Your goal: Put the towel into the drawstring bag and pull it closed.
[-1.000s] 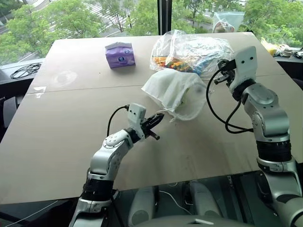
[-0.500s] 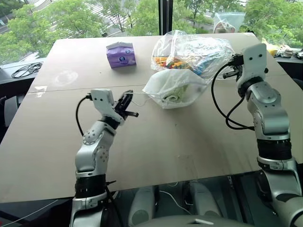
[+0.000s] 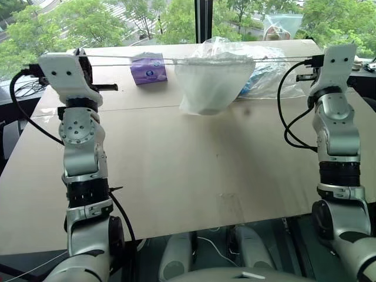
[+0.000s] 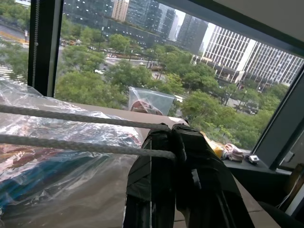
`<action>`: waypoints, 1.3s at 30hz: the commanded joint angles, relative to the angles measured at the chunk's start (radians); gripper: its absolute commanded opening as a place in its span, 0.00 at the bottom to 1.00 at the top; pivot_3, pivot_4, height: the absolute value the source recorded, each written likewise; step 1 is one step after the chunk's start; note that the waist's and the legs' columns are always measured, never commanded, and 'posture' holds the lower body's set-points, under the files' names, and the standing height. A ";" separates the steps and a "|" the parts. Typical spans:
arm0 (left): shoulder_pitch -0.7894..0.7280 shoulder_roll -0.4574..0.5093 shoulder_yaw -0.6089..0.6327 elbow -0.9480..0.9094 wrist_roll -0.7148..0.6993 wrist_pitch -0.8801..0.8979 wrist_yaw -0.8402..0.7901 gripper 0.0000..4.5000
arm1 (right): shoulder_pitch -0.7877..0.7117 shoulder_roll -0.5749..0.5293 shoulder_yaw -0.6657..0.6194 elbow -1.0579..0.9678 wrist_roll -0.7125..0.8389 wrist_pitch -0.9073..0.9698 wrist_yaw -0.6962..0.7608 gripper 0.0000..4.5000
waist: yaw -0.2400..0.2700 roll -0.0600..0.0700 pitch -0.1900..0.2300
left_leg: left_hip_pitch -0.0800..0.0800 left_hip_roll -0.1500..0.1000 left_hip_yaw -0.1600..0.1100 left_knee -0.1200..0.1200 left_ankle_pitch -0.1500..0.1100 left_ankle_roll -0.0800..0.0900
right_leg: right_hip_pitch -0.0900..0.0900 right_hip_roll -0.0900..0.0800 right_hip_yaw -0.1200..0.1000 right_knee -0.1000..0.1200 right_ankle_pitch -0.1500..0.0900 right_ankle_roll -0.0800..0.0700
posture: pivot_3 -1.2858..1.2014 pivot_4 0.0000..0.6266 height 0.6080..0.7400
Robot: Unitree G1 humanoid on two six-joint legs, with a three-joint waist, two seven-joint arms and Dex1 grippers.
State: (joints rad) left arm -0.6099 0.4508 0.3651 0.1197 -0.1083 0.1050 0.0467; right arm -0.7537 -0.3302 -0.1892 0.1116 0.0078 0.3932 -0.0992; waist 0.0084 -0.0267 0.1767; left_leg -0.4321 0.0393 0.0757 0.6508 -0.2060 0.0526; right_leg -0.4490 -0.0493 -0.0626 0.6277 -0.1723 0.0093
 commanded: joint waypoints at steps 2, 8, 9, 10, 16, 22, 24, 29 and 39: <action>-0.020 0.038 0.154 0.105 -0.033 0.059 0.133 0.01 | -0.018 -0.011 -0.118 0.011 0.006 0.018 -0.114 0.00 | -0.002 0.000 0.000 | 0.000 0.000 0.000 0.000 0.000 0.000 | 0.000 0.000 0.000 0.000 0.000 0.000 | 0.52 0.24 1.00; -0.017 0.057 0.191 0.167 -0.053 0.065 0.198 0.01 | -0.010 0.031 -0.225 0.018 0.046 0.145 -0.275 0.00 | -0.003 0.000 0.000 | 0.000 0.000 0.000 0.000 0.000 0.000 | 0.000 -0.001 0.000 0.000 0.002 -0.004 | 0.52 0.24 1.00; -0.015 0.050 0.199 0.168 -0.063 0.073 0.216 0.01 | -0.006 0.032 -0.234 0.016 0.042 0.160 -0.302 0.00 | -0.003 0.000 0.000 | 0.000 0.000 0.000 0.000 0.000 0.000 | 0.000 -0.002 0.000 0.000 0.002 -0.004 | 0.52 0.24 1.00; -0.013 0.045 0.205 0.169 -0.072 0.079 0.231 0.01 | -0.004 0.033 -0.238 0.014 0.042 0.171 -0.319 0.00 | -0.003 0.000 0.000 | 0.000 0.000 0.000 0.000 0.000 0.000 | 0.000 -0.002 0.000 0.000 0.002 -0.004 | 0.52 0.24 1.00; -0.001 0.027 0.177 0.157 -0.109 0.052 0.216 0.01 | -0.022 0.049 -0.249 0.011 0.108 0.152 -0.347 0.00 | -0.011 0.000 0.000 | 0.000 0.000 0.000 0.000 0.000 0.000 | 0.000 -0.002 -0.001 0.001 0.002 -0.004 | 0.52 0.24 1.00; -0.003 -0.006 -0.046 0.094 -0.219 0.067 -0.220 0.01 | -0.025 0.008 0.018 -0.027 0.177 0.081 0.093 0.00 | -0.018 0.000 0.000 | 0.000 -0.001 0.000 0.001 0.000 0.000 | 0.000 -0.001 -0.001 0.001 0.002 -0.003 | 0.52 0.24 1.00; 0.018 -0.010 -0.106 0.039 -0.264 0.124 -0.348 0.01 | 0.013 -0.033 0.109 -0.065 0.177 0.067 0.249 0.00 | -0.023 0.000 0.000 | 0.000 -0.001 0.001 0.001 0.000 0.000 | 0.001 -0.001 0.000 0.000 0.001 0.000 | 0.52 0.24 1.00; 0.062 0.081 -0.244 -0.012 -0.209 0.166 -0.541 0.21 | 0.162 -0.178 0.247 -0.167 0.279 0.053 0.689 0.30 | -0.023 0.000 0.000 | 0.000 0.000 -0.002 -0.001 0.000 0.000 | 0.001 0.000 -0.001 0.000 0.000 -0.001 | 0.52 0.24 1.00; 0.199 0.277 -0.225 0.109 -0.269 0.186 -0.911 0.83 | 0.181 -0.347 0.232 0.193 0.258 -0.189 1.051 0.92 | -0.020 0.000 0.000 | 0.001 0.000 -0.001 0.001 0.000 0.000 | 0.000 -0.001 -0.001 0.000 -0.002 -0.005 | 0.52 0.24 1.00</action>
State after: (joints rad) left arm -0.4094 0.7074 0.0932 0.2483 -0.3288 0.2782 -0.8189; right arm -0.5486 -0.6607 0.0805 0.2778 0.2579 0.2783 0.9047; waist -0.0121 -0.0264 0.1768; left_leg -0.4315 0.0397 0.0745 0.6521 -0.2062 0.0527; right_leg -0.4490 -0.0501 -0.0636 0.6279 -0.1743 0.0042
